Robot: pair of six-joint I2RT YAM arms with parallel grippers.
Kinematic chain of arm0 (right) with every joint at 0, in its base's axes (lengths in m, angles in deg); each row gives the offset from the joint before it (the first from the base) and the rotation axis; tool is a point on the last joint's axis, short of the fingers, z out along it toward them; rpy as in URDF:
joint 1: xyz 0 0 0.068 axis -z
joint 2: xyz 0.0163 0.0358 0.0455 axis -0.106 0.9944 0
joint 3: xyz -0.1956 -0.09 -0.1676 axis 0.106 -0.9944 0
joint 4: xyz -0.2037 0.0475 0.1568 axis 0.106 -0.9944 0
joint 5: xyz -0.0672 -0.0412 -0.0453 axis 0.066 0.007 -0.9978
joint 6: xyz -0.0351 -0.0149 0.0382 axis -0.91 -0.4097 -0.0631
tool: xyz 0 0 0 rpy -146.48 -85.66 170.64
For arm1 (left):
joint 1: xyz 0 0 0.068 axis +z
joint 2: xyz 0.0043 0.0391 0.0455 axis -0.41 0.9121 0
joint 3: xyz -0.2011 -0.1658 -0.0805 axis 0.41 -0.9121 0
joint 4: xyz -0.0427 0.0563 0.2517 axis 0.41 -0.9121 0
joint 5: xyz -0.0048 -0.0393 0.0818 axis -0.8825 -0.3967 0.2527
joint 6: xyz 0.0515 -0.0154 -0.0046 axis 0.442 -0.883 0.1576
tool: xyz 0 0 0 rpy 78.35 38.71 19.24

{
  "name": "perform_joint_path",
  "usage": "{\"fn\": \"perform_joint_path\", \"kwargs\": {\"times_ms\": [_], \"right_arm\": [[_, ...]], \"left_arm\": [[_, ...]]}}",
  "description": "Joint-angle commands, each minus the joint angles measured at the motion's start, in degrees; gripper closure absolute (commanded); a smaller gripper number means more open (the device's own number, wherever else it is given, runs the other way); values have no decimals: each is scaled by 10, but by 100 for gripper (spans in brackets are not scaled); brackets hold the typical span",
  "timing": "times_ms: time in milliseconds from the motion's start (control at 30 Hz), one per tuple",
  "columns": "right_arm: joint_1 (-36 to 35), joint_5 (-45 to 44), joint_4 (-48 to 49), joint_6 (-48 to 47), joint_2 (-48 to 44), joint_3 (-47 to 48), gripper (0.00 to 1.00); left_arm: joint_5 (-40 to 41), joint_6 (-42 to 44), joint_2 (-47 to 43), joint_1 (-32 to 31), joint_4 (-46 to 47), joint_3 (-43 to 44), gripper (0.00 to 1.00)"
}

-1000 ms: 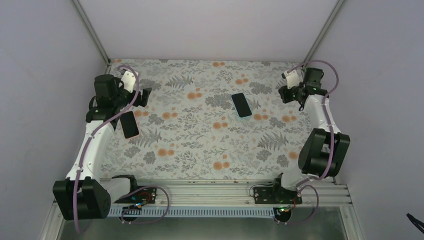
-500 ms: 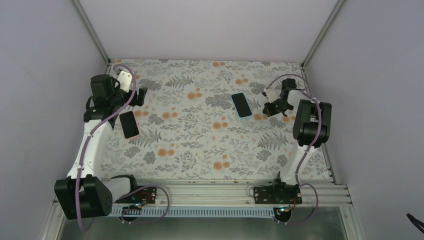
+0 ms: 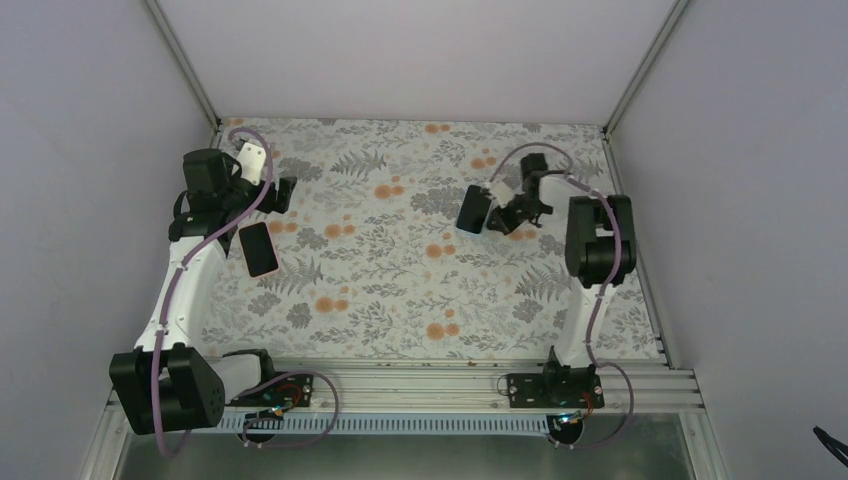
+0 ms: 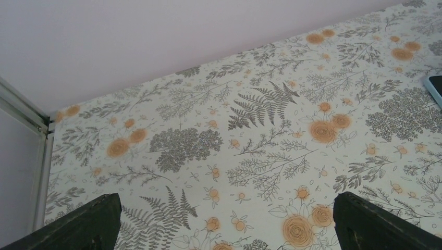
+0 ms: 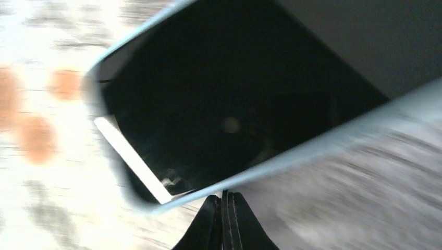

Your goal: Take the phone out of the phone case

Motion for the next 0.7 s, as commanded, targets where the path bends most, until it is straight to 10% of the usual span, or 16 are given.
{"fn": "perform_joint_path", "kwargs": {"times_ms": [0, 167, 333, 667], "right_arm": [[-94, 162, -144, -83, 21, -2, 96], [-99, 153, -127, -85, -35, 9, 96], [-81, 105, -149, -156, -113, 24, 2], [-68, -15, -129, -532, -85, 98, 0]], "left_arm": [[-10, 3, -2, 3, -4, 4, 0], [-14, 5, -2, 5, -9, 6, 0], [-28, 11, -6, 9, -6, 1, 0], [-18, 12, -10, 12, 0, -3, 0]]}}
